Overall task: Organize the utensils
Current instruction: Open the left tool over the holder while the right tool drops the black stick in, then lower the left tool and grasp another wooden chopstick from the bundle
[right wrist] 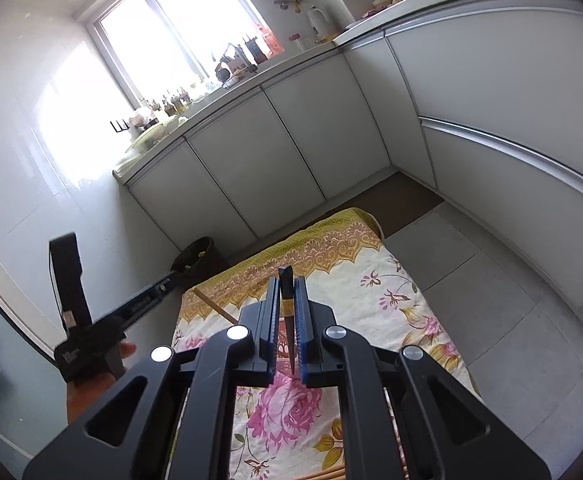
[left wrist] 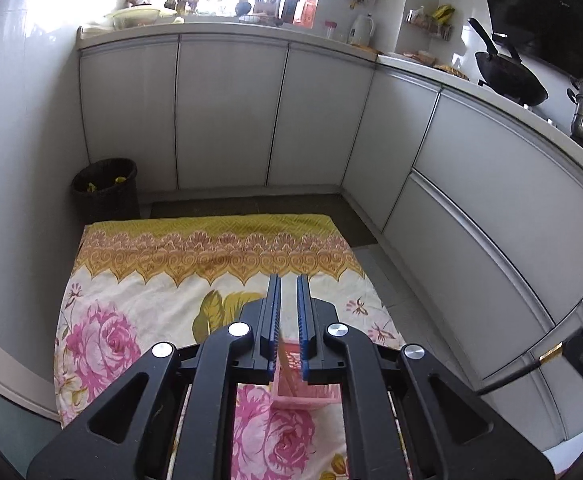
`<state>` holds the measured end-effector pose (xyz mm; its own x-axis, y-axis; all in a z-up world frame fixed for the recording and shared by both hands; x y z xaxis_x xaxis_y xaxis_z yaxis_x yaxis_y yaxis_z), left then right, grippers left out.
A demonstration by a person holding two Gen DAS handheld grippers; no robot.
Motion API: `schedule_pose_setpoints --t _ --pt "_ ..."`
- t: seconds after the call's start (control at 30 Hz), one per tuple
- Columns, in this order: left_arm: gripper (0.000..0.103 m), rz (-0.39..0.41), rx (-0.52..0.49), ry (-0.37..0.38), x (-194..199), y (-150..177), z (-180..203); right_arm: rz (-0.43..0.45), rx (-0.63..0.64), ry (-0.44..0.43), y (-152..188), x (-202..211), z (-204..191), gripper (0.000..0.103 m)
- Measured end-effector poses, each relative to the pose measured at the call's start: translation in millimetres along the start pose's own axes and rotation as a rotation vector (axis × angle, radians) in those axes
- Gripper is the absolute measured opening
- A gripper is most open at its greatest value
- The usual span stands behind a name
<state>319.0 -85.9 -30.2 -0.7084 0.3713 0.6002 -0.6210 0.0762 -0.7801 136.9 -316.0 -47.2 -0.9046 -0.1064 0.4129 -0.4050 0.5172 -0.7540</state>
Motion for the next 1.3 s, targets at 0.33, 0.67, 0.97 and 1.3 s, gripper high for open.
schedule_pose_setpoints --t 0.33,0.67,0.97,1.3 --pt "0.072 0.212 0.104 -0.066 95.2 35.4 -39.4 0.028 0.116 0.025 -13.2 -52.5 -47.1 0.008" --pt "0.085 0.286 0.168 -0.138 127.6 56.0 -70.7 -0.046 0.183 0.097 8.9 -117.7 -67.1 0.009" --pt "0.096 0.276 0.159 -0.144 129.0 59.7 -76.4 -0.031 0.101 0.102 27.2 -111.6 -50.8 0.088" --pt "0.096 0.147 -0.046 -0.136 108.6 78.0 -34.3 -0.065 -0.195 0.165 61.6 -25.4 34.5 0.096"
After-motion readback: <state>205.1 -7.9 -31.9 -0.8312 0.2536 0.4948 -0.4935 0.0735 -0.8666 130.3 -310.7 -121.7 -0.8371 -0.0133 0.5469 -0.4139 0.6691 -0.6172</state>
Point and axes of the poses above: each gripper's, at about its wrist camera, not at the fingertips, and x roughly against the way its jaws point, z to its right, y to its underside, the point moved 2 cm from there along -x, roughly the way its jaws point, and after that the axes turned 2 degrees about y, right-handed, at the moved point
